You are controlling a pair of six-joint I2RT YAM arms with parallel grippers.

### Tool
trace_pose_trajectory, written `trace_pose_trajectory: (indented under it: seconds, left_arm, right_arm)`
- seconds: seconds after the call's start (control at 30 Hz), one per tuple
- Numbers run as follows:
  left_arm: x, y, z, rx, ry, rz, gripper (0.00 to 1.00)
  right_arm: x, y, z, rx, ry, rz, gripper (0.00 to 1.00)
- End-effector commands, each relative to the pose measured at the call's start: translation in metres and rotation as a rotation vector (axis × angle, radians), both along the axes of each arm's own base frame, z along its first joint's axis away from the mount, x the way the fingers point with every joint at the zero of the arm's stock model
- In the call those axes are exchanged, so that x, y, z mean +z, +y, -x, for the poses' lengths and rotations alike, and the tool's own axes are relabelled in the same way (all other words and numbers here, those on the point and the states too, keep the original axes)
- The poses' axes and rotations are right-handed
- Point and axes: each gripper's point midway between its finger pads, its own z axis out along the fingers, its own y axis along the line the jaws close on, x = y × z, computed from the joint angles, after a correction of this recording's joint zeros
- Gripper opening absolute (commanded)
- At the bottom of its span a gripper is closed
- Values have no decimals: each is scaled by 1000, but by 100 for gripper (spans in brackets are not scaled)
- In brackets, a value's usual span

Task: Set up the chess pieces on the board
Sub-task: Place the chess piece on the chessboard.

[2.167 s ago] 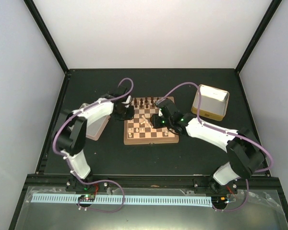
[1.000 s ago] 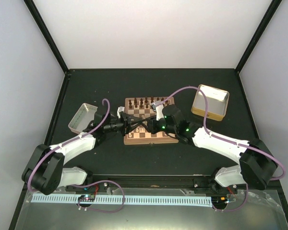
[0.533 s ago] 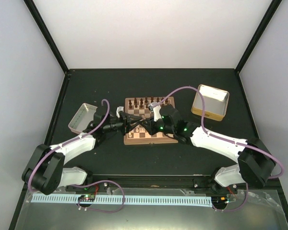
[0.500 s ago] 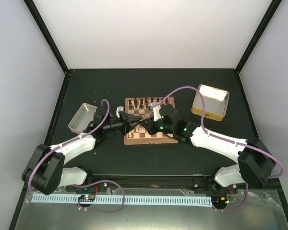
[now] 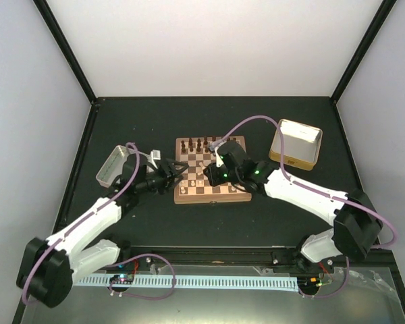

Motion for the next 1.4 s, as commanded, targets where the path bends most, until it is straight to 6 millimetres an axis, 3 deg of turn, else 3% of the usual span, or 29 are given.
trace_pose_trajectory:
  seconds: [0.0,0.23,0.5,1.03,1.37]
  left_arm:
    - [5,52,-8,125,-207,-361,66]
    - [58,105,1,231,-523,-659,68]
    - [104,128,20,284,-778,-778,74]
    - [94,132,13,266,-780,-868,75]
    - [83,138,8,284,-736,-891,75]
  right_arm:
    - [-48,-31,15,-13,155,267,3]
    - [-77,-34,18,23,251,413,3]
    - [-94,-15,4,45,315,490,5]
    - [-116,-6,-14,27,348,583,9]
    - [-119,-4,-18,20,348,602,18]
